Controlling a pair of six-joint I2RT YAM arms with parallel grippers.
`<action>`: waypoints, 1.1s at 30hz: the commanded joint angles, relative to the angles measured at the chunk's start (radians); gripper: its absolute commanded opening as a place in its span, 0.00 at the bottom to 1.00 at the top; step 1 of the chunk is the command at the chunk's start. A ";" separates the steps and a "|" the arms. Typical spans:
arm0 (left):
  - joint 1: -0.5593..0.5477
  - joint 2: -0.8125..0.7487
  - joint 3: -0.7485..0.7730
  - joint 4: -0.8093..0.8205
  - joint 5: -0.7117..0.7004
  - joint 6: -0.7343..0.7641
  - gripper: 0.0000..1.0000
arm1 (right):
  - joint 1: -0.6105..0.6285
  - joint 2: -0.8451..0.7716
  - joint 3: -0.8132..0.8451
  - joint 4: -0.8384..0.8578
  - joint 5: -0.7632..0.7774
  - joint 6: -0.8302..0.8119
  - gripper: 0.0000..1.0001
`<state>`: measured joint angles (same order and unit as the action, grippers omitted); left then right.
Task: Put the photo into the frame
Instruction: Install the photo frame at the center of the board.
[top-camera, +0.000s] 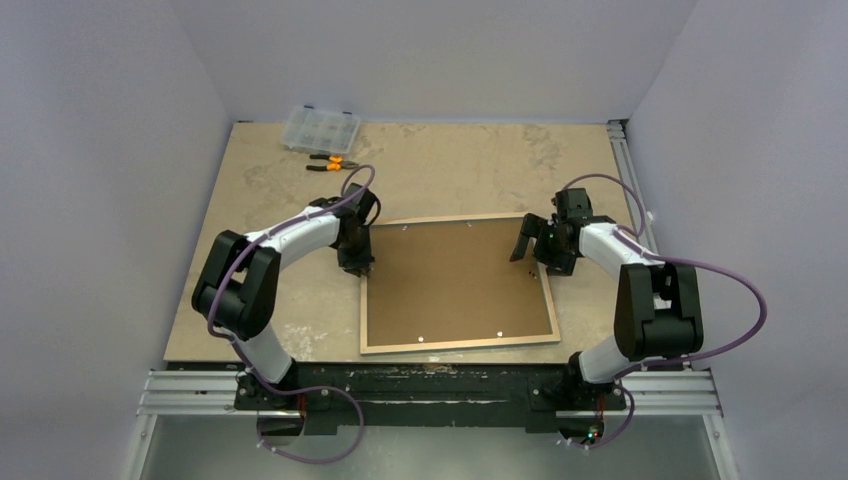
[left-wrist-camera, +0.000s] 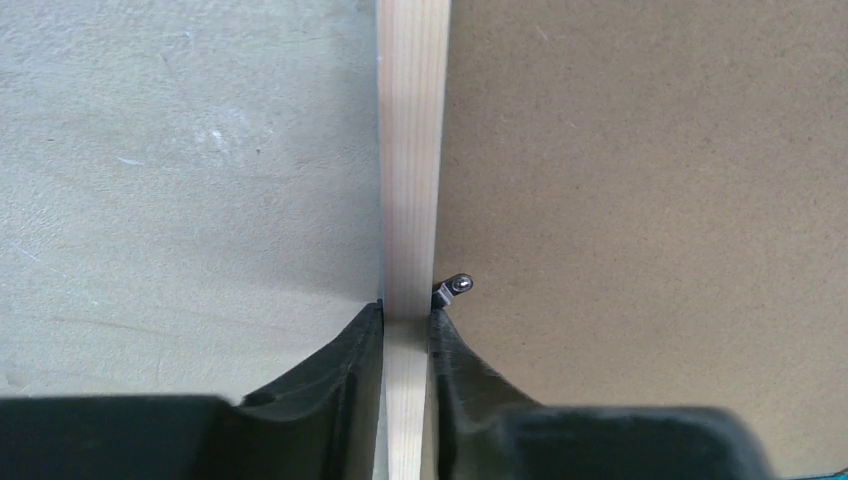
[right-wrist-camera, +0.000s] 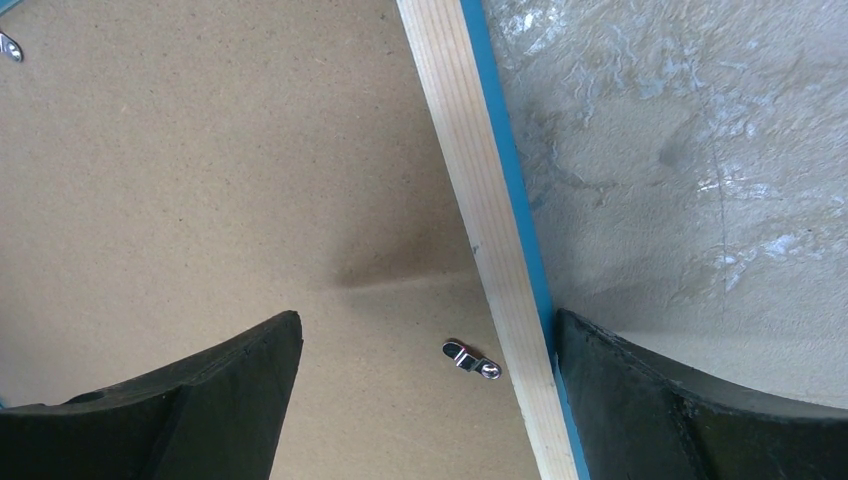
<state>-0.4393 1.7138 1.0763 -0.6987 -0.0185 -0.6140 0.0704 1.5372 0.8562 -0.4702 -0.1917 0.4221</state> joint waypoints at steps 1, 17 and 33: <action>0.013 0.061 -0.007 0.126 0.041 0.008 0.32 | 0.059 0.053 -0.035 0.008 -0.126 0.011 0.95; 0.158 -0.035 0.118 -0.024 0.112 0.052 0.62 | 0.320 0.138 0.065 0.038 -0.089 0.125 0.93; 0.166 -0.123 -0.065 -0.097 -0.087 -0.002 0.73 | 0.355 0.038 0.002 -0.031 0.219 0.038 0.84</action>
<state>-0.2714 1.6188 1.0416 -0.8009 -0.0860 -0.5873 0.4191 1.5818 0.9054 -0.4530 -0.0330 0.4747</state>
